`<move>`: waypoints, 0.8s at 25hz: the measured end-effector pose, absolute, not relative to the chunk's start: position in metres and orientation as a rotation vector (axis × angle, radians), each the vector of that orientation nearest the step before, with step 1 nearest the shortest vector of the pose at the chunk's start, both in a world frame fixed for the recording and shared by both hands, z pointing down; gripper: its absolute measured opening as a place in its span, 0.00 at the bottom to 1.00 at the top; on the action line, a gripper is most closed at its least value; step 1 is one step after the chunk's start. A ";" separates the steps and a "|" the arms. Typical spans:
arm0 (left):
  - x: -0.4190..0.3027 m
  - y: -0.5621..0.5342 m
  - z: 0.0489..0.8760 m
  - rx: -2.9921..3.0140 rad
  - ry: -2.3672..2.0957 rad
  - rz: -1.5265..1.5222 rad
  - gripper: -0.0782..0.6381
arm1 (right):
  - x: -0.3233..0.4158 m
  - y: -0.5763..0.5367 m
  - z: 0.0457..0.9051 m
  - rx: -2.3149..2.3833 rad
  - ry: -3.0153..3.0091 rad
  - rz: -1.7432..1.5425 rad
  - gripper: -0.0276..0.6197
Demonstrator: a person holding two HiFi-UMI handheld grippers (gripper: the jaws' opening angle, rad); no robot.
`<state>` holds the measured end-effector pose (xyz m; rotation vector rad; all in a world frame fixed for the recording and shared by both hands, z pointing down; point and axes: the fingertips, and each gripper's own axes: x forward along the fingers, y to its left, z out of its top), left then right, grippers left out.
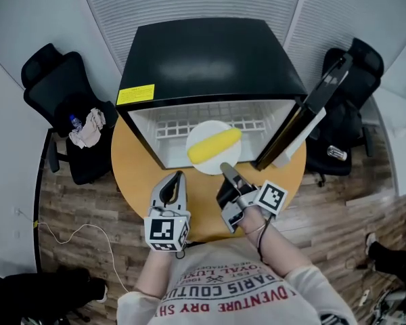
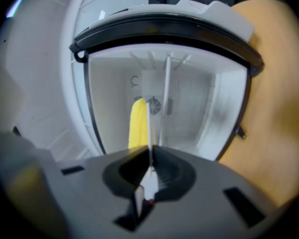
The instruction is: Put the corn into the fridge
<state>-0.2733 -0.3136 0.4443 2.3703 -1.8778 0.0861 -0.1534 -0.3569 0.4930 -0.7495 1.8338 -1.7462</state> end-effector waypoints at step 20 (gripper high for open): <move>-0.284 -0.373 0.460 2.453 -1.710 0.078 0.15 | -0.165 -0.414 0.510 -0.912 1.632 -1.709 0.11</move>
